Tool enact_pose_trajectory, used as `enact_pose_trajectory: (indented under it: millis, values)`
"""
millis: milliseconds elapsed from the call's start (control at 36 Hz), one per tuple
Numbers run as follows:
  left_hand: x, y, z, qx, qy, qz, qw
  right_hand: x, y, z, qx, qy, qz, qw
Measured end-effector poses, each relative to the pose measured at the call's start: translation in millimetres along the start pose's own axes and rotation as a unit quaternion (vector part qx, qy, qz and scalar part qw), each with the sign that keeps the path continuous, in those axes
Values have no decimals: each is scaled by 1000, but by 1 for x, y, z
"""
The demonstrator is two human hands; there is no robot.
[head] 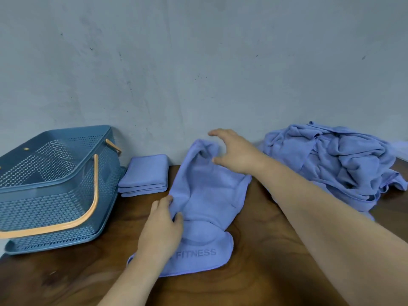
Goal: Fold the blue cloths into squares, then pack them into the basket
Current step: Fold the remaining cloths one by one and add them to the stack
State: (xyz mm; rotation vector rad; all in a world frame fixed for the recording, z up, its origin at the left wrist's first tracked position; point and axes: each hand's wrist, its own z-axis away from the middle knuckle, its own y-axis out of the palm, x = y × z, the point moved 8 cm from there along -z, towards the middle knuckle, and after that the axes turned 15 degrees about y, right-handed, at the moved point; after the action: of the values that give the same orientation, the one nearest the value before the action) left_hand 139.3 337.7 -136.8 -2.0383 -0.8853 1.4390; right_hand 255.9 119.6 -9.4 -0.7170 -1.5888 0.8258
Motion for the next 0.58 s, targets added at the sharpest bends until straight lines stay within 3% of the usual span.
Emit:
enact_pose_trajectory:
  millis: [83, 167, 306, 444, 500, 583]
  values:
    - [-2, -3, 2, 30, -8, -80, 996, -31, 21, 1, 0, 53, 41, 998]
    - [-2, -4, 4, 56, -10, -92, 994, -58, 45, 20, 32, 95, 54, 993]
    - [-13, 15, 5, 117, -19, 93, 989, -93, 81, 57, 28, 129, 45, 990]
    - [-44, 30, 21, 227, -45, 230, 945, -98, 96, 83, 57, 48, 38, 996]
    - [-46, 19, 20, 224, -28, 160, 961, -99, 94, 92, 84, 27, 24, 996]
    - [-39, 0, 11, 171, 42, -86, 981, -101, 87, 105, 98, 19, 30, 995]
